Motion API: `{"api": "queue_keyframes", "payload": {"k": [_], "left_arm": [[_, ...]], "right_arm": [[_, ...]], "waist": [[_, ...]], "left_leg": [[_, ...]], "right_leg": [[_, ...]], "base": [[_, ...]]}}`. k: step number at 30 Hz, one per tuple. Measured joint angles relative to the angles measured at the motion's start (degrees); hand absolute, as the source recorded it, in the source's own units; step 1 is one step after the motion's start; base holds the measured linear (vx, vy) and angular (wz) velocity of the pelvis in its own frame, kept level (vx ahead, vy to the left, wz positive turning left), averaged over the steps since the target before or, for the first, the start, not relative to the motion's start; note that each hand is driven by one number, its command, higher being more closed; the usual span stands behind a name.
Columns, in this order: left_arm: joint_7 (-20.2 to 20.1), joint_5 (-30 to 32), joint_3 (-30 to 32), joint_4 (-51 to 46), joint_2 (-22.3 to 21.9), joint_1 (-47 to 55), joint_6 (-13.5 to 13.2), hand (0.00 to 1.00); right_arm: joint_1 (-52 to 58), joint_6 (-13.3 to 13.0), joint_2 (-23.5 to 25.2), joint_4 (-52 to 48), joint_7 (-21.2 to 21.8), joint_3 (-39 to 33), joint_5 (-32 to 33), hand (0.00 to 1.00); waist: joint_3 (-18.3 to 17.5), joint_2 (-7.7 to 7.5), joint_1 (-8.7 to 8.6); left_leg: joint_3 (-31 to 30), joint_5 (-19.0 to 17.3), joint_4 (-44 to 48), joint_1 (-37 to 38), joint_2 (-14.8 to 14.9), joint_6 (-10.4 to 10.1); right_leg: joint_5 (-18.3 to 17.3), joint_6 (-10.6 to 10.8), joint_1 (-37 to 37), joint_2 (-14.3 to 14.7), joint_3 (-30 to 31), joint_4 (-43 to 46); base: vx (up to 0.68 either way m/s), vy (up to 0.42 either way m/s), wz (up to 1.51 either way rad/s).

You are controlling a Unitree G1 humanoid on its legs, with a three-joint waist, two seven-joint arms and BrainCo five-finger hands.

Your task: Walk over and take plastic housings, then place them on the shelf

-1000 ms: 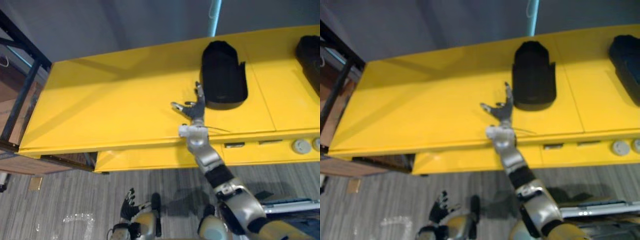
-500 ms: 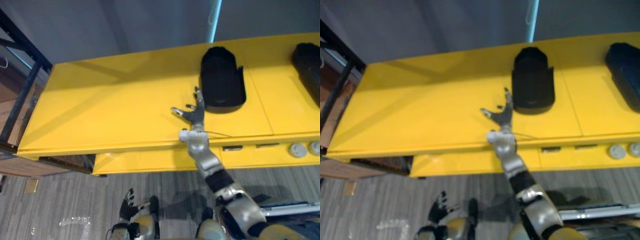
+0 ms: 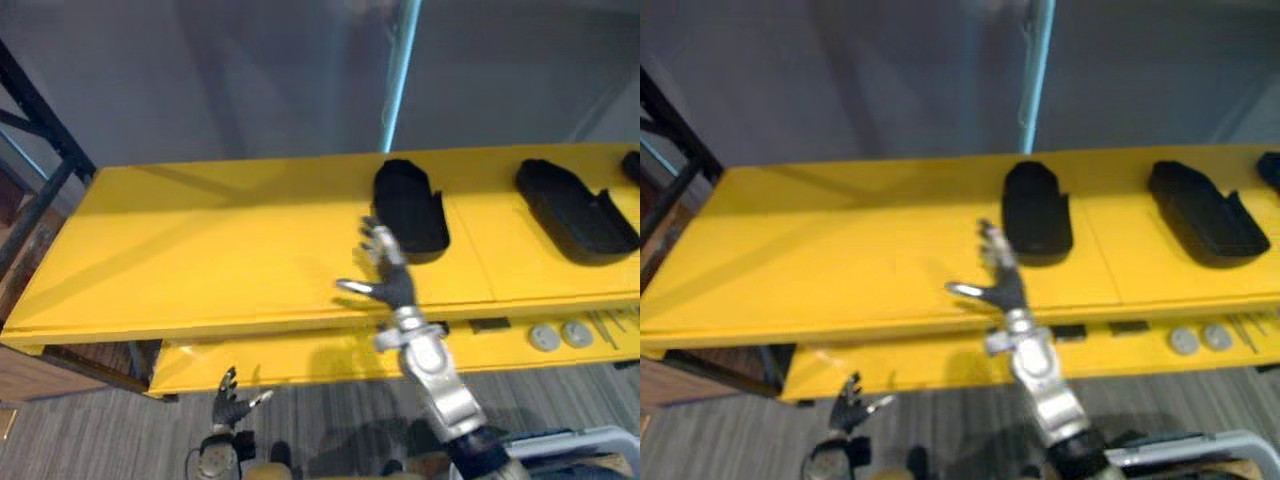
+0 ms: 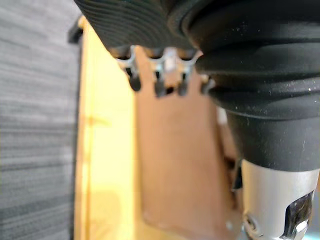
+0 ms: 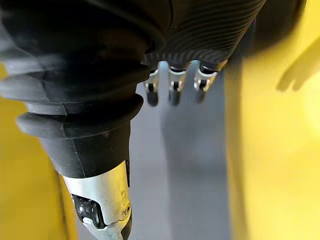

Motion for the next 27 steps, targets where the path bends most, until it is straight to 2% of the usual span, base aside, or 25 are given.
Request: {"api": "queue_keyframes", "payload": {"k": [3,4,6,9,12,14,16,19,22,26,27], "left_arm": [[-0.07,-0.29,2.34,2.54,-0.64,0.70,0.53,0.00],[-0.34,-0.28,3.33,3.47,-1.17,1.03,0.59,0.00],[-0.45,-0.27,4.35,4.41,-1.78,0.90,0.61,0.00],[-0.72,-0.39,5.08,4.96,-1.81,0.93,1.21,0.00],[-0.92,-0.55,6.81,6.66,-1.91,0.48,1.44,0.00],[-0.91,-0.66,6.91,6.68,-2.00,0.60,1.66,0.00],[-0.83,-2.72,6.89,7.48,-2.32,0.84,2.08,0.00],[-0.82,-2.70,6.90,8.79,-2.33,1.00,2.40,0.00],[-1.34,-2.47,6.89,8.78,-2.29,0.95,2.64,0.00],[-2.97,-1.41,6.54,9.22,-2.24,0.26,5.20,0.00],[-3.39,-1.25,6.44,10.45,-2.24,0.10,5.90,0.00]], "right_arm": [[4.58,-5.17,0.11,-6.08,-2.35,-13.51,1.04,0.00],[5.89,-6.76,0.09,-6.29,-3.44,-20.16,2.52,0.00],[6.79,-7.55,0.09,-6.07,-4.61,-24.95,3.83,0.00],[8.93,-7.76,0.24,-3.91,-5.13,-27.14,5.51,0.00],[12.20,-6.43,2.31,3.00,-2.83,-25.79,7.27,0.00],[14.25,-3.32,2.79,10.36,-0.39,-24.01,7.43,0.00],[15.21,0.13,3.92,23.08,0.98,-21.19,7.19,0.00],[15.05,1.04,5.91,35.96,1.19,-20.31,7.20,0.00],[14.58,1.03,6.58,40.28,0.80,-20.27,7.25,0.00],[12.08,0.98,6.64,43.38,-0.85,-18.85,7.26,0.00],[11.27,0.99,6.70,44.20,-1.71,-17.86,7.22,0.00]], "waist": [[-1.01,-0.49,-2.06],[-1.93,-1.05,-2.73],[-2.54,-1.52,-3.20],[-2.88,-1.71,-4.32],[-2.92,-1.55,-4.91],[-2.94,-1.52,-4.92],[-3.05,-1.30,-4.83],[-3.29,-0.82,-4.66],[-3.27,-0.72,-4.45],[-2.90,-1.36,-4.21],[-2.82,-1.70,-3.62]], "left_leg": [[1.05,0.05,0.00,-0.15,0.32,0.04],[1.41,0.01,0.01,-0.02,0.52,-0.04],[2.43,-0.16,0.03,0.59,0.65,-0.26],[3.62,-0.44,0.02,1.90,0.87,-0.54],[4.19,-0.52,0.01,2.01,1.14,-0.49],[4.31,-0.57,0.00,2.02,1.14,-0.55],[4.31,-0.72,0.00,2.01,1.15,-0.75],[4.08,-0.94,-0.01,1.92,0.96,-0.42],[3.92,-0.95,-0.01,1.95,0.87,-0.44],[4.76,-1.27,-0.02,2.91,1.00,-0.67],[5.97,-1.56,-0.02,3.48,1.16,-0.70]], "right_leg": [[1.06,-0.24,-0.81,0.38,1.27,-0.28],[1.14,-0.34,-0.88,0.59,1.75,-0.30],[1.17,-0.38,-0.80,0.79,2.33,-0.37],[1.21,-0.43,-0.26,1.20,3.53,-0.42],[1.07,-0.63,-0.32,1.46,4.03,-0.44],[0.98,-0.72,-0.36,1.56,4.14,-0.44],[0.77,-0.71,-0.34,1.60,4.14,-0.44],[0.71,-0.65,-0.23,1.39,3.98,-0.49],[0.65,-0.73,-0.02,1.31,3.85,-0.55],[0.77,-0.65,0.22,1.41,4.38,-0.47],[0.79,-0.67,0.14,1.52,5.65,-0.47]], "base": [[0.03,-0.014,-0.23],[0.04,-0.016,-0.07],[0.03,-0.008,-0.21],[-0.03,-0.011,-0.24],[-0.07,-0.011,-0.12],[-0.05,0.003,-0.03],[0.00,0.000,0.00],[0.01,0.011,0.03],[0.01,0.008,0.03],[0.03,0.011,-0.11],[0.03,0.019,-0.38]]}}
